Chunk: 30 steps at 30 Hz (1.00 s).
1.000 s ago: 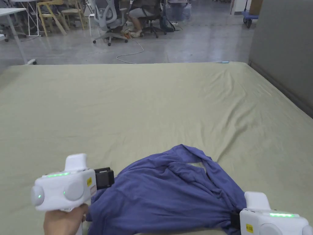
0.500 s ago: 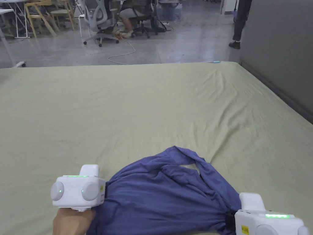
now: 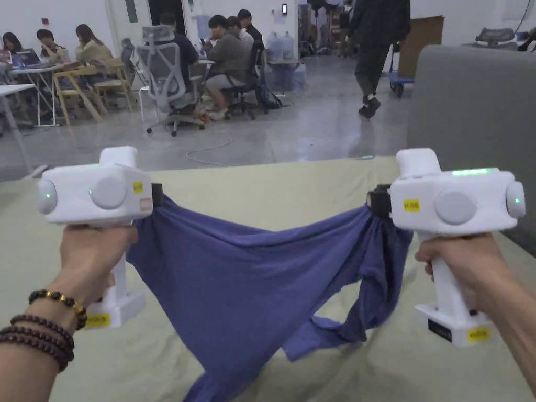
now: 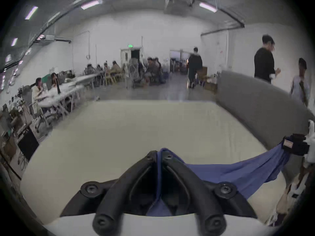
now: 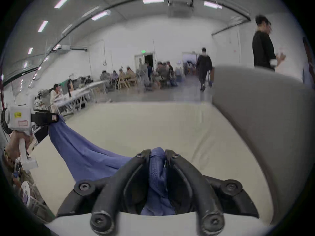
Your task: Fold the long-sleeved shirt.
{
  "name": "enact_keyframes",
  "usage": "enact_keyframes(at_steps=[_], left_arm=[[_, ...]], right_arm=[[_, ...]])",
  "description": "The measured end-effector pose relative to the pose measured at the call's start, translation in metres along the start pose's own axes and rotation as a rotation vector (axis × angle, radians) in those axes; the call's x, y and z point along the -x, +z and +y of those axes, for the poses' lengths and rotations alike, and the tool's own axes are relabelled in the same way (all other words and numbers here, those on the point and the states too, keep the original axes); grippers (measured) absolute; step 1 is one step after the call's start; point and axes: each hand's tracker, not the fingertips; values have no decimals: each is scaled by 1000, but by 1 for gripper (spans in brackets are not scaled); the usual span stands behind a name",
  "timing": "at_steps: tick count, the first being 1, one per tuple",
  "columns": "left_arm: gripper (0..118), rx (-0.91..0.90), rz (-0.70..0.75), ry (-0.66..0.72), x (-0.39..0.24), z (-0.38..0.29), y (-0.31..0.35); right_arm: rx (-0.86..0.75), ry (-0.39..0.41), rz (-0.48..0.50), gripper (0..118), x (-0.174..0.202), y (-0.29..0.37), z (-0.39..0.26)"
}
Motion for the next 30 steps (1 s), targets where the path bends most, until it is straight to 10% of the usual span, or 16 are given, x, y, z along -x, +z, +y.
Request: enact_keyframes(at_steps=[14,30], left_arm=[[1,-242,49,42,8,201,31],[1,194,-13,184,6,-65,-114]], right_arm=[[-182,0,-87,10,-18,-29,224],[275,-117,-79,10,-36,-158,-64]])
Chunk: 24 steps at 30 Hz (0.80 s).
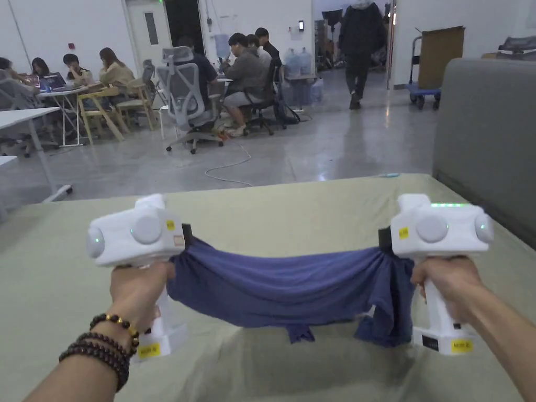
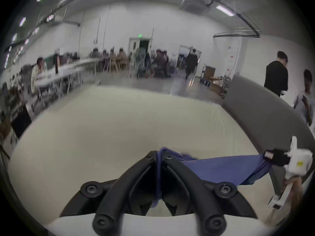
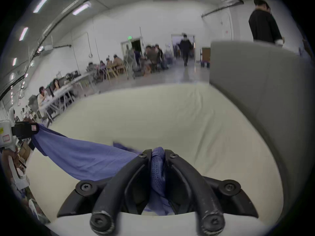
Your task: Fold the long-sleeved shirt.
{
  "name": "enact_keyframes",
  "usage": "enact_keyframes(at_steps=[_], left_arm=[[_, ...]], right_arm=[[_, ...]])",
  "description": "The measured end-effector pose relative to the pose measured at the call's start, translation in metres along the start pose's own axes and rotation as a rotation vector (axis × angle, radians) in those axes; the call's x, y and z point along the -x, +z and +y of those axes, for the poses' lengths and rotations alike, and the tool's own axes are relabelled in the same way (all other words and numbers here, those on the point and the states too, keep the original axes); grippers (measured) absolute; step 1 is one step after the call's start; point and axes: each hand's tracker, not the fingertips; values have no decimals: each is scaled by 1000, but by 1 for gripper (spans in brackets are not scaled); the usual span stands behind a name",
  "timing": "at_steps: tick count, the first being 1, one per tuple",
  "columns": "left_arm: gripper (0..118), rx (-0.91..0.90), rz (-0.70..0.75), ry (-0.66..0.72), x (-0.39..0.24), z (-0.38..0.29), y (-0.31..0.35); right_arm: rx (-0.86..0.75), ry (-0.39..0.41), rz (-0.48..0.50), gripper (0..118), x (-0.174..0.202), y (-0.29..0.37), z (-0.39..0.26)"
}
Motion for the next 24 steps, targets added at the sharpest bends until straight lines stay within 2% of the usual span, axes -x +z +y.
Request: enact_keyframes(at_steps=[3,4,6,7,8,11,13,16,20,22,24], left_arm=[[1,60,11,-9,5,-39,-11],[1,56,9,-17,5,-46,-9],[1,50,-26,-25,11,-52,2],[1,5,-70,-10,13,-57,13],[1,-13,-79,-18,15,-64,24],[1,-27,-29,-11,20,-105,71],[1,-46,2,-20,26,-156,101],[1,19,64,-24,36,-234,135],[1,167,73,4,61,-321,152],[1,200,82,30,72,-342,153],[1,199,77,36,77,-347,149]], right_arm=[[76,8,-18,10,-9,-18,-43],[76,2,-25,10,-8,-7,-53],[53,-37,-16,10,-15,8,-64],[21,-68,20,10,-19,17,-68],[16,-69,22,10,-20,27,-73],[1,-46,12,10,-19,69,-110],[-4,-29,14,10,-14,104,-148],[18,-30,-10,10,-6,138,-209],[135,-5,-29,10,-4,165,-287],[192,38,-38,10,-1,166,-312],[205,30,-33,10,-2,155,-323]])
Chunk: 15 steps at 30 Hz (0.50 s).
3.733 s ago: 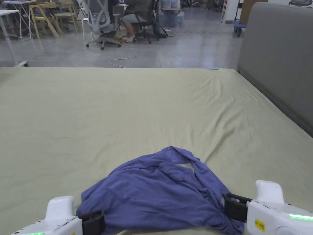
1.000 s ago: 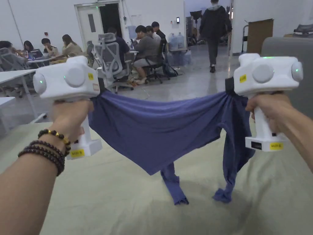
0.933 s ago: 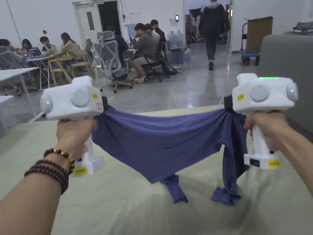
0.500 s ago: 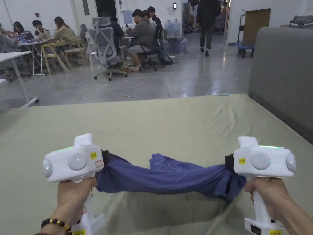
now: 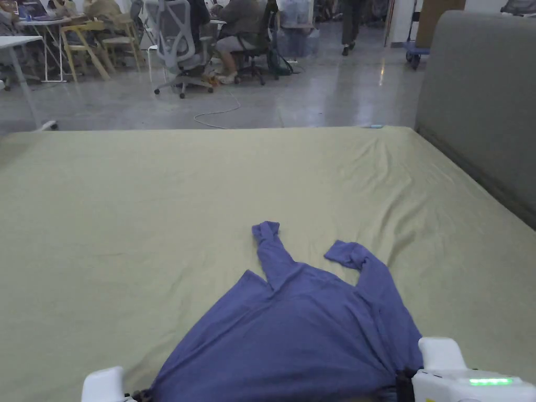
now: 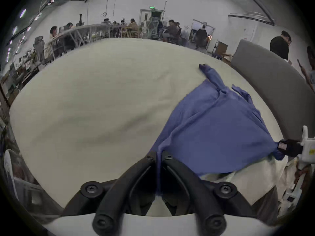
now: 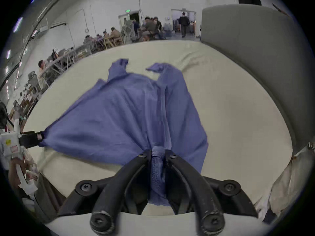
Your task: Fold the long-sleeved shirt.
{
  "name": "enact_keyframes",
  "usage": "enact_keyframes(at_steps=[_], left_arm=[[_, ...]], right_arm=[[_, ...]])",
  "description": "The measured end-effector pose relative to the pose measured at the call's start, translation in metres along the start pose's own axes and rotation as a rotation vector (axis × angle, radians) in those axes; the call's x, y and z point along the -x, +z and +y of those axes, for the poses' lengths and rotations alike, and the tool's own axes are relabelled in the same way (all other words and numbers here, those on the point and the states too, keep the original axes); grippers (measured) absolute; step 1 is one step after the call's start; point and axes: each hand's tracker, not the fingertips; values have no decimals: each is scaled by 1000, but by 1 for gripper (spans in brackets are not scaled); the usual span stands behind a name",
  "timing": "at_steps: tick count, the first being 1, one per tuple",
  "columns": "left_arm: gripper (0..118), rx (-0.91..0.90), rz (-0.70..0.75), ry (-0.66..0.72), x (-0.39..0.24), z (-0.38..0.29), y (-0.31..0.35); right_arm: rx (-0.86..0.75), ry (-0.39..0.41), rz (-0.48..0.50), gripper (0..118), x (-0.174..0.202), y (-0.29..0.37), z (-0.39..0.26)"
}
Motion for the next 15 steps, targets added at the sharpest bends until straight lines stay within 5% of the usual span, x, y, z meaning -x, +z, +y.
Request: enact_keyframes(at_steps=[1,2,4,5,8,9,10,11,15], left_arm=[[3,1,-4,-2,0,3,1],[15,-13,-10,-6,-3,6,7],[97,-54,-8,-22,-5,19,24],[118,-72,-10,-23,-4,25,31],[115,-154,-28,-35,1,36,56],[97,-159,-10,-23,2,40,60],[48,-119,34,-20,-14,35,69],[0,-126,42,-19,-15,33,72],[0,-122,45,1,3,21,56]], right_arm=[[3,-8,3,16,-1,1,0],[-2,-32,10,34,-2,6,1],[-91,-61,3,104,-10,32,12],[-127,-66,-12,118,-11,39,17],[-210,-44,-9,116,-10,63,38],[-194,-44,-21,97,-9,64,43],[-190,-40,-26,57,-8,64,46],[-195,-32,-22,2,-8,65,46],[-153,-9,-3,0,3,66,46]])
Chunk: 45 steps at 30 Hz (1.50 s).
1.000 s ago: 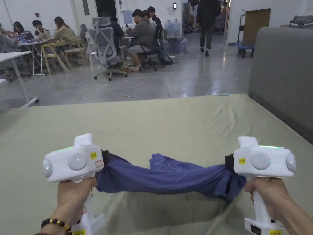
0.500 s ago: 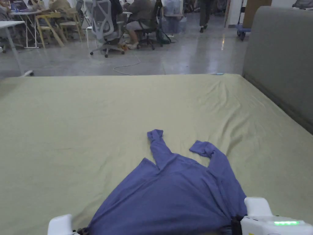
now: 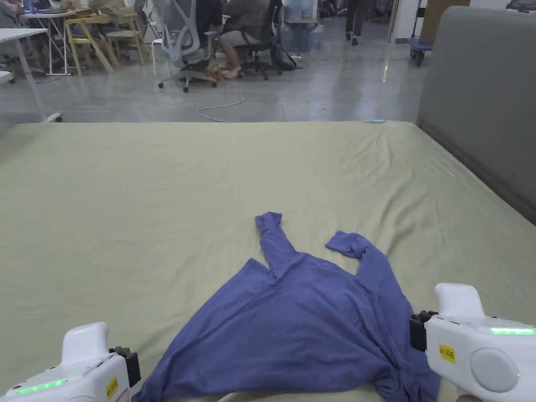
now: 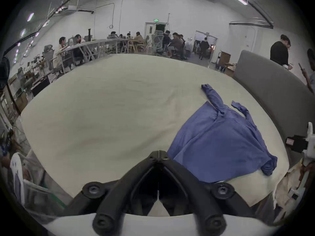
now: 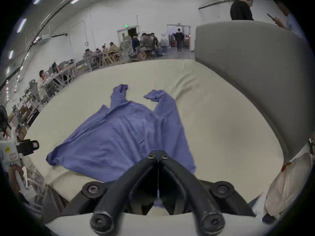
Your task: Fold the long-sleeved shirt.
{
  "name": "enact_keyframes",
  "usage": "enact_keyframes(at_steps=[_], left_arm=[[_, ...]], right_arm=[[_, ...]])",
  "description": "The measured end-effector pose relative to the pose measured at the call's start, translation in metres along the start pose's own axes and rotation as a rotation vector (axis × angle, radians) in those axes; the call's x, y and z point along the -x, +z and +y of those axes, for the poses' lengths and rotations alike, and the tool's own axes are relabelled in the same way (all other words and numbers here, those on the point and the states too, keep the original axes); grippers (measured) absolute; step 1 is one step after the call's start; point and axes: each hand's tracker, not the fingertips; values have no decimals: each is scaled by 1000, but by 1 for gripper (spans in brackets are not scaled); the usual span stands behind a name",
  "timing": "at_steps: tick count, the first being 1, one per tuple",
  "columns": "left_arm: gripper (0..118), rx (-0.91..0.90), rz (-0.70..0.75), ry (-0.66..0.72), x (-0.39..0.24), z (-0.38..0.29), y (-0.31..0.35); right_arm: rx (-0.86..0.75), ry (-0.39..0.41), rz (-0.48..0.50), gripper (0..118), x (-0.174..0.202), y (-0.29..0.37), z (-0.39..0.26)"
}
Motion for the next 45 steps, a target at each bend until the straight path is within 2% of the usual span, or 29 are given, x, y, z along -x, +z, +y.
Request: enact_keyframes(at_steps=[1,2,4,5,6,8,11,12,14,15,17,18,19,20,22,23,24,25,26,30,32,33,34,35,36,38,40,43,45], left_arm=[[0,7,-7,35,5,-5,-4],[3,7,9,39,8,-11,-10],[89,64,67,8,1,-9,-19],[113,118,89,-3,1,-13,-26],[114,140,76,-6,1,-19,-31],[110,120,65,-13,-5,-22,-37],[108,181,82,-51,-13,-29,-51],[97,201,82,-57,-17,-30,-56],[69,198,63,-55,-21,-29,-60],[59,204,48,-55,-21,-29,-64],[13,202,26,-66,-25,-24,-62],[11,232,-66,-47,-24,-19,-61],[11,240,-97,-12,-26,-15,-59],[11,244,-52,-29,-29,-12,-58],[11,248,-51,-67,-32,-9,-55],[11,246,-50,-56,-29,-7,-55],[11,244,-59,-38,-28,-6,-54],[11,244,-79,-9,-26,-5,-52],[11,250,-83,4,-24,-4,-52],[11,274,-96,43,-16,-4,-55],[11,290,-107,43,-15,-3,-57],[11,294,-101,35,-16,-3,-57],[11,295,-97,27,-16,-2,-57],[11,295,-98,24,-17,-1,-57],[11,295,-100,23,-17,-1,-57],[11,298,-97,18,-19,1,-59],[11,303,-85,0,-22,2,-61],[11,289,-89,4,-24,7,-57],[11,242,-94,-5,-24,17,-54]], right_arm=[[8,-3,41,0,1,-2,-3],[3,-16,36,0,3,-1,-4],[5,-18,42,0,7,-2,-5],[14,-15,47,0,8,-4,-6],[28,-8,49,0,10,-6,-5],[39,0,47,0,13,-9,-4],[63,23,52,0,18,-19,0],[74,41,60,0,21,-23,5],[84,82,65,0,23,-44,16],[89,105,68,0,27,-54,27],[94,138,85,0,31,-81,52],[94,149,102,0,35,-96,67],[102,158,123,0,41,-117,87],[107,183,141,0,46,-130,101],[115,257,168,1,55,-164,134],[131,290,144,20,61,-180,148],[150,315,126,62,65,-197,160],[150,309,137,86,64,-220,174],[167,298,152,89,66,-235,181],[328,281,134,85,73,-300,188],[451,309,142,76,79,-320,178],[550,339,135,60,81,-324,166],[589,404,119,54,86,-329,154],[471,415,102,53,90,-323,159],[515,390,93,46,93,-319,165],[477,421,153,0,99,-301,160],[455,437,104,0,101,-302,154],[416,390,126,0,92,-290,156],[346,351,175,0,83,-264,160]])
